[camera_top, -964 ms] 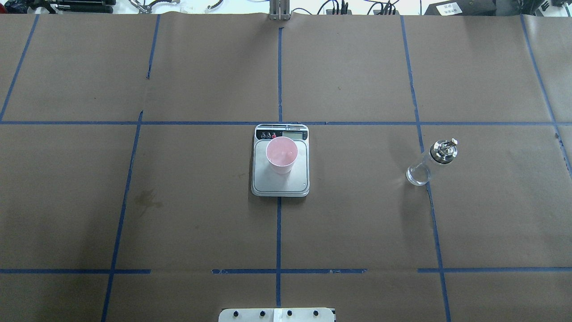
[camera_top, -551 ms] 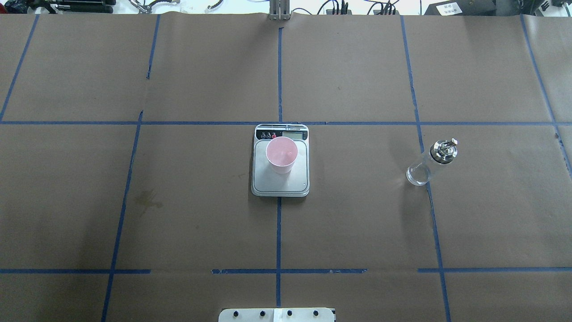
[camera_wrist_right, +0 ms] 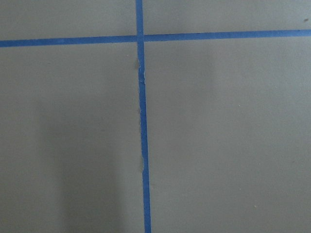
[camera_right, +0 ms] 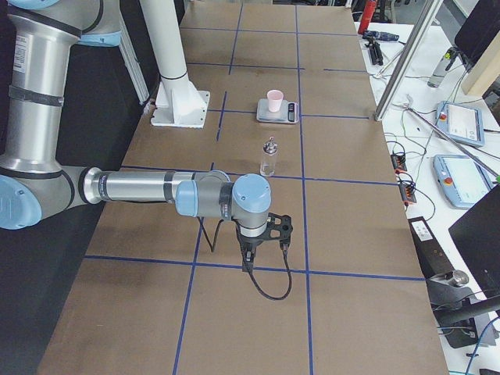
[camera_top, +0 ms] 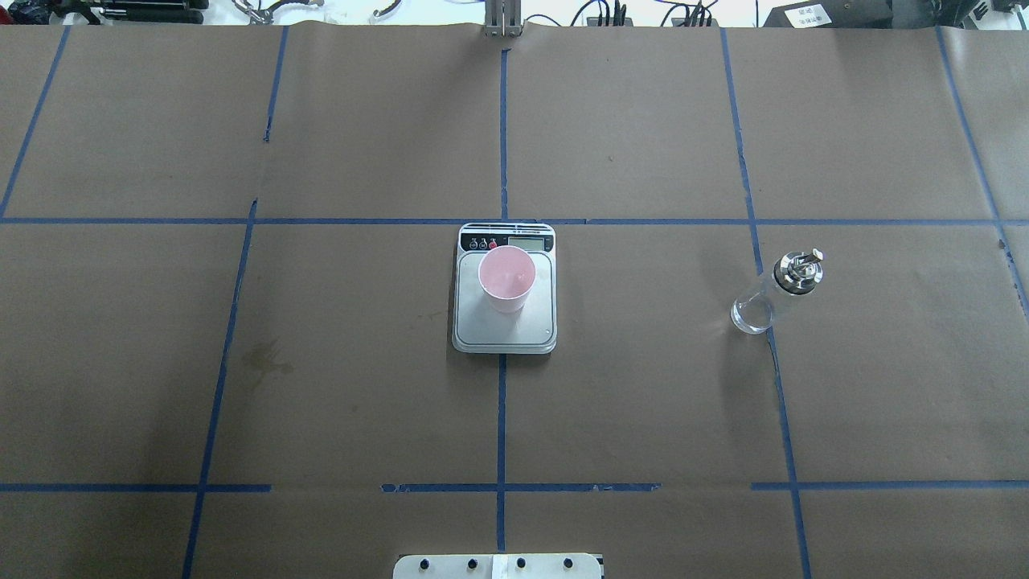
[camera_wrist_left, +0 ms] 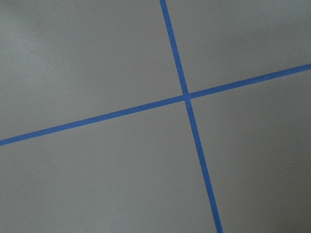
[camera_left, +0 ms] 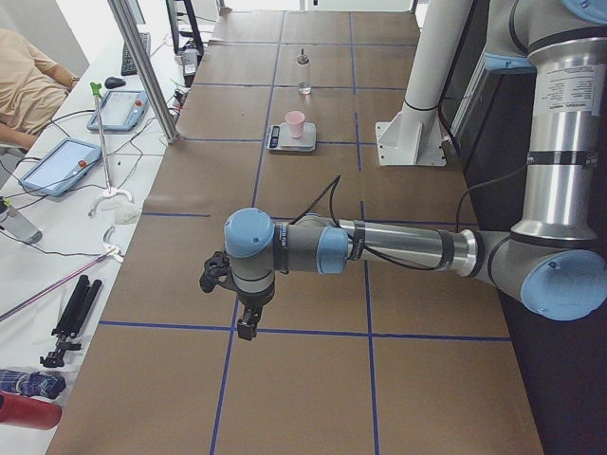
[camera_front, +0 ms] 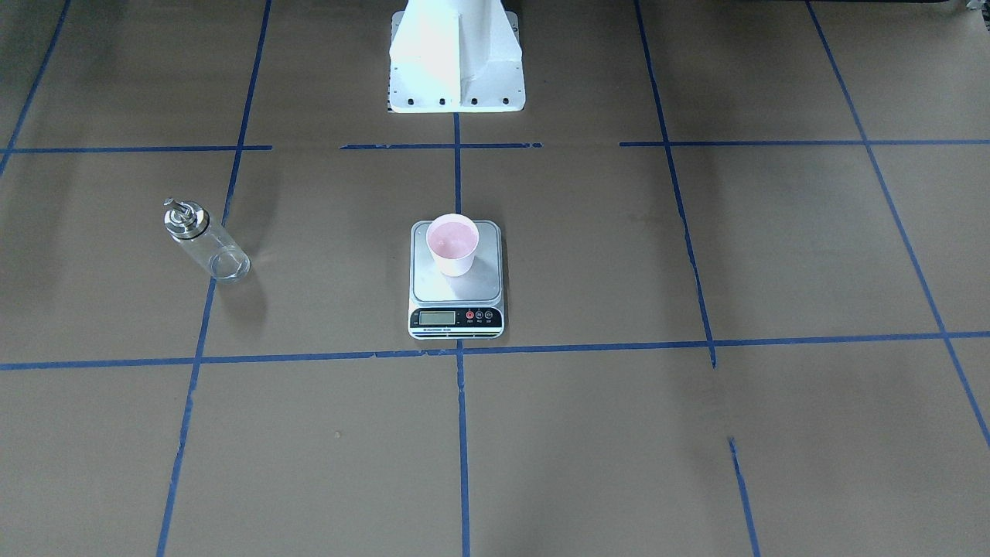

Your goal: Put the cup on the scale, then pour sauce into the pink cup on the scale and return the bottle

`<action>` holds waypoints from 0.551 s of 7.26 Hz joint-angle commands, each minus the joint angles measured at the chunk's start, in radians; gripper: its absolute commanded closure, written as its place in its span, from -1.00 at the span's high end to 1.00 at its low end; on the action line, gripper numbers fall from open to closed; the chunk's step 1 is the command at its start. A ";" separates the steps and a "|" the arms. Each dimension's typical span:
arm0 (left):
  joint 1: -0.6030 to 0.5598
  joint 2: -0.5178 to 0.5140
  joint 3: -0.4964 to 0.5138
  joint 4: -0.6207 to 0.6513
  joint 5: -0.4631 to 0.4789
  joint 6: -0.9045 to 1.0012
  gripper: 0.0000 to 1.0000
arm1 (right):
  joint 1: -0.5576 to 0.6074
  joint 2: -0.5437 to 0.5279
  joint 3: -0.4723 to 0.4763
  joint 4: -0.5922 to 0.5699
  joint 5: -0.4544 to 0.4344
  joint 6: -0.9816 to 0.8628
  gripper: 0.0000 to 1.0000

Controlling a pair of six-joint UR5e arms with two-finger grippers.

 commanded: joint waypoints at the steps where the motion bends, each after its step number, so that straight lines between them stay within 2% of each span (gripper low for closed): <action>1: 0.000 0.000 -0.001 0.002 -0.005 0.000 1.00 | -0.002 -0.001 0.001 0.000 0.000 -0.004 1.00; 4: -0.002 0.002 -0.001 0.002 0.001 0.000 1.00 | -0.004 -0.001 0.001 0.000 0.003 -0.007 1.00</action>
